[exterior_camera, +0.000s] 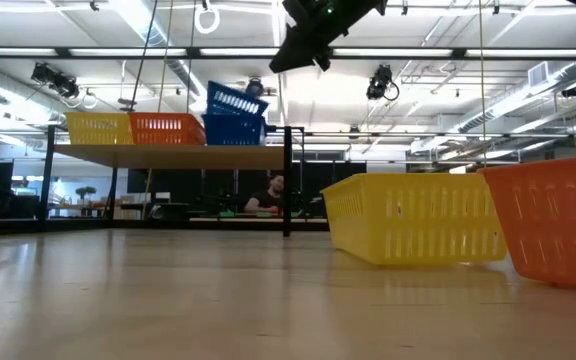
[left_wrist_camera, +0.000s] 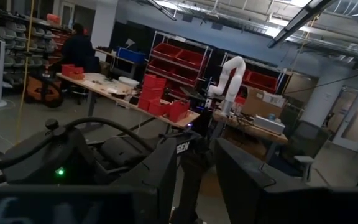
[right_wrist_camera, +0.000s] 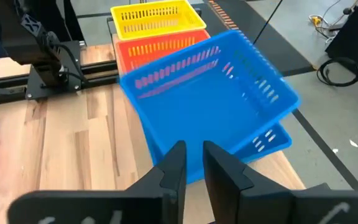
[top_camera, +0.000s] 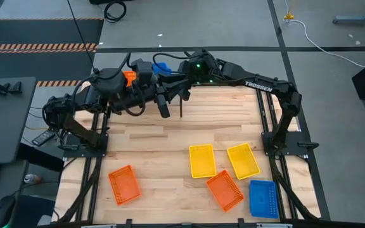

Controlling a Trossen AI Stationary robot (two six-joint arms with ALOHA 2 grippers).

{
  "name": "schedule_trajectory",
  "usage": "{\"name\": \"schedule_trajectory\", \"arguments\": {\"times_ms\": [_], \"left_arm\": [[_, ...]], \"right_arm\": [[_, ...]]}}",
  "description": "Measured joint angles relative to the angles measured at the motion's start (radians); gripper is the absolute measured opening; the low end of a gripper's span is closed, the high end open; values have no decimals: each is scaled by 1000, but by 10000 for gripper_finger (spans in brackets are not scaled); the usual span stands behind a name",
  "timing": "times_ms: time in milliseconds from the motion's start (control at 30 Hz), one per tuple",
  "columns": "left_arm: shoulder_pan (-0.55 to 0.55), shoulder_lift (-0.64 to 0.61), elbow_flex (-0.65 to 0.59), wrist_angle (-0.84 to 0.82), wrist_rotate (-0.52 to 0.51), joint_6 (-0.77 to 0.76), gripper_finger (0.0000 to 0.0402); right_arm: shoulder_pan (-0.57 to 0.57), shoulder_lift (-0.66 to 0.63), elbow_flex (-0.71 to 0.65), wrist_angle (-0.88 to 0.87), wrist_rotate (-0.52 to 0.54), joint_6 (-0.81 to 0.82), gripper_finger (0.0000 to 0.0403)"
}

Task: Stack baskets on shelf by color
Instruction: Stack the top blue bin on top of the blue bin on the shelf

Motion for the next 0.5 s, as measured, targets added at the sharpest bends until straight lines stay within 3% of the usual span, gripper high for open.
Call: {"name": "schedule_trajectory", "arguments": {"times_ms": [300,500], "left_arm": [[-12,0,0,-23,0,10,116],[5,-1,0,-173,-4,53,116]], "right_arm": [[6,-4,0,3,0,1,105],[7,-51,0,-100,2,20,118]]}}
